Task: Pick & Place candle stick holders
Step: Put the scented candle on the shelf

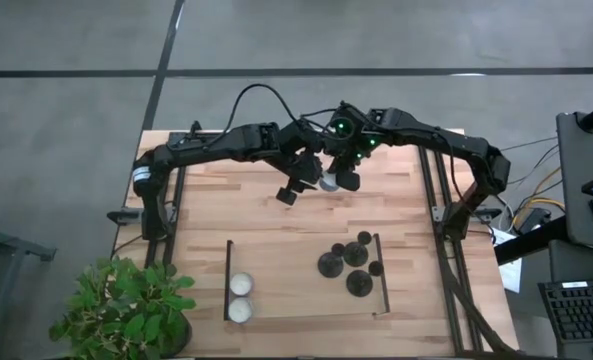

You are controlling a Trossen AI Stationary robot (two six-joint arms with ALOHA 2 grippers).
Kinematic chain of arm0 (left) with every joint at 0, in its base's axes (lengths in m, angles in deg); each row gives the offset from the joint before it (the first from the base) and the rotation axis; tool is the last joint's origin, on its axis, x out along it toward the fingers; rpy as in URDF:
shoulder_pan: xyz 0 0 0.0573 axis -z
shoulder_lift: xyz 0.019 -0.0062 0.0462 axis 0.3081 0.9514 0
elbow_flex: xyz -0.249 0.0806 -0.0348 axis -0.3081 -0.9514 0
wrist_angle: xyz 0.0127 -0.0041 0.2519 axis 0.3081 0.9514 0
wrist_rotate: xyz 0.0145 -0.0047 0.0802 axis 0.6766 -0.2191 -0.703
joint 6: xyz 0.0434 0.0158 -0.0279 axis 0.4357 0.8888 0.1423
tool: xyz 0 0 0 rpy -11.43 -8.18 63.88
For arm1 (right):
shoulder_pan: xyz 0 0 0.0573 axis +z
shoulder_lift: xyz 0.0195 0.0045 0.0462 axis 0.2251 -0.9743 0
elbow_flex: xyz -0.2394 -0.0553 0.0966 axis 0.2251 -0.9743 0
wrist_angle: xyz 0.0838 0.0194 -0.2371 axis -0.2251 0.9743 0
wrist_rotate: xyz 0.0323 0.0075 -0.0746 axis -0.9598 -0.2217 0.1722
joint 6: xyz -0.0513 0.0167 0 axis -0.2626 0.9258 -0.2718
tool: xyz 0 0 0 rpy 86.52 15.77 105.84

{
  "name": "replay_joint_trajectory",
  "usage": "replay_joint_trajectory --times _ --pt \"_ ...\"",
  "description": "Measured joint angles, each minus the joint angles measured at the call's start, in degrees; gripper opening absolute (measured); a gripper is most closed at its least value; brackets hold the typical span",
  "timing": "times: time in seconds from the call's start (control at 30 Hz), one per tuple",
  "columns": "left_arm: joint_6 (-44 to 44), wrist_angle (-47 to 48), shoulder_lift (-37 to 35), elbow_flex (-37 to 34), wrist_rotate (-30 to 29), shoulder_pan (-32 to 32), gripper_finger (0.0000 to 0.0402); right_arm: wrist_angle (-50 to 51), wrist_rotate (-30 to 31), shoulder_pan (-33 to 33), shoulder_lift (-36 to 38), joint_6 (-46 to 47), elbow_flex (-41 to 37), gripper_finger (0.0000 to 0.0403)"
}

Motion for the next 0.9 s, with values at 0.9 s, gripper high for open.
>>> replay_joint_trajectory --times 0.9 --pt "-3.5 6.8 0.0 -1.0 -6.2 0.5 0.0166 -1.1 4.9 -2.4 -2.8 13.4 0.0 0.0008"
